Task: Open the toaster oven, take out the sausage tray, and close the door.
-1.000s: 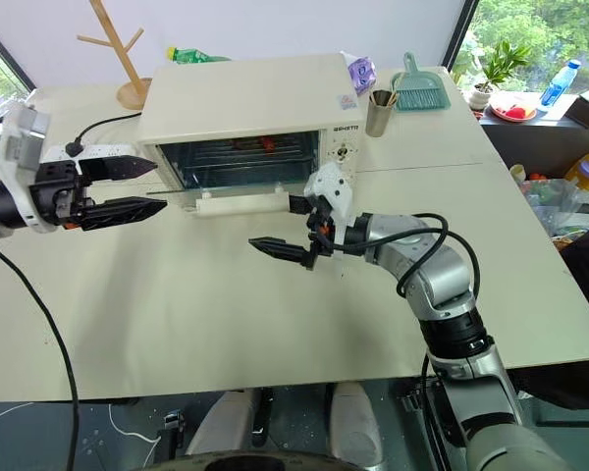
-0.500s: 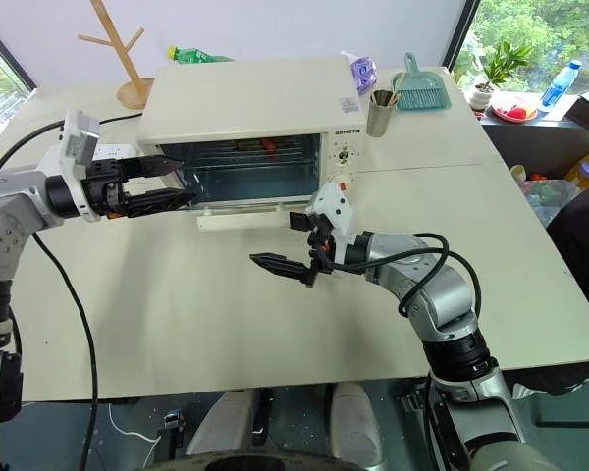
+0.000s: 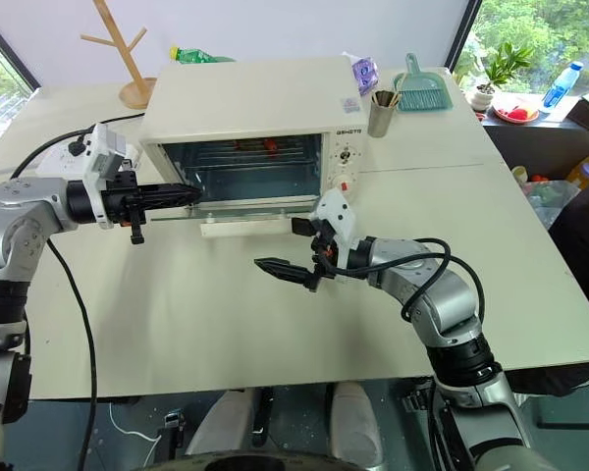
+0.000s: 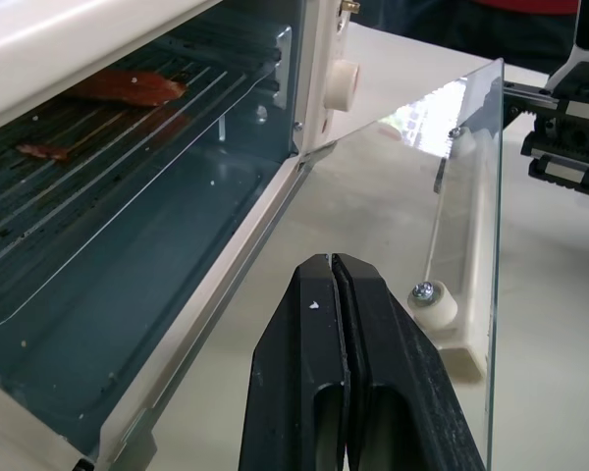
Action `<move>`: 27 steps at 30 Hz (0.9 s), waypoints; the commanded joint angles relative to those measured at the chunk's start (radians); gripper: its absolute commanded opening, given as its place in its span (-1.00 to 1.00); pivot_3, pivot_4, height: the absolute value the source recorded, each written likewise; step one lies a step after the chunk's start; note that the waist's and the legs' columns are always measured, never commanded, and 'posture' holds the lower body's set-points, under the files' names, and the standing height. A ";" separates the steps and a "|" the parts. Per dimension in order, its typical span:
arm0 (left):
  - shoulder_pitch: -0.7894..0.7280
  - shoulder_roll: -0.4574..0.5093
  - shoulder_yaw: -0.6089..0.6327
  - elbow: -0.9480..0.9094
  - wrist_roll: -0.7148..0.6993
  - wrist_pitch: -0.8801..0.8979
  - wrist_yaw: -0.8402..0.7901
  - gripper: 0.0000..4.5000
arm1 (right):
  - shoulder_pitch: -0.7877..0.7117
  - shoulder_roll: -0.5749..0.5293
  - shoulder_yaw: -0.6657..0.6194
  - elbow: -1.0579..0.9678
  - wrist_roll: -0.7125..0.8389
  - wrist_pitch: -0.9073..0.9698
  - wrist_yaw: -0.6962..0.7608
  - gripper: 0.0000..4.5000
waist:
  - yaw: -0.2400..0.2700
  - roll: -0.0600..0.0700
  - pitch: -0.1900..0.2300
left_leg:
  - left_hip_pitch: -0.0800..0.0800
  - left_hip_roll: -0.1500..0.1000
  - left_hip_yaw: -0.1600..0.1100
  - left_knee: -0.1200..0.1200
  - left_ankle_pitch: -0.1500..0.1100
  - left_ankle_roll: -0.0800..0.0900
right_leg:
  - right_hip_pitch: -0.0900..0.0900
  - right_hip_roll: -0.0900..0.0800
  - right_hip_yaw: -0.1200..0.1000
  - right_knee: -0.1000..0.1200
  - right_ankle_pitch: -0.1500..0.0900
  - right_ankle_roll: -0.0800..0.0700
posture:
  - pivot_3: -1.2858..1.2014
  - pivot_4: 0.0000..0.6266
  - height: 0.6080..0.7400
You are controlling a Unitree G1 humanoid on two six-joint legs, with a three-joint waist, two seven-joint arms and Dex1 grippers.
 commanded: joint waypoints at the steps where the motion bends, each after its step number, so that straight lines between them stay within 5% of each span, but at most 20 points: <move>1: -0.012 0.006 0.016 -0.036 0.000 -0.006 -0.003 -0.99 | 0.007 -0.015 -0.014 -0.054 0.008 -0.012 -0.006 1.00 | 0.000 0.000 0.000 | 0.000 0.000 0.000 0.000 0.000 0.000 | 0.000 0.000 0.000 0.000 0.000 0.000 | 0.03 -0.52 1.00; 11: -0.011 -0.011 0.007 -0.051 0.000 0.007 0.004 -0.99 | 0.035 -0.069 -0.041 -0.069 -0.001 -0.004 -0.051 1.00 | -0.001 0.000 0.000 | 0.000 0.000 0.000 0.001 0.000 0.000 | 0.000 0.000 0.000 0.001 0.000 0.000 | 0.03 -0.52 1.00; 27: 0.194 -0.094 -0.002 -0.127 0.029 0.000 0.116 -0.99 | 0.139 -0.268 -0.309 -0.298 0.232 0.139 -0.082 1.00 | 0.004 -0.001 0.000 | 0.002 0.005 0.009 0.002 0.000 0.000 | 0.002 0.000 0.003 0.000 0.000 0.000 | 0.03 -0.52 1.00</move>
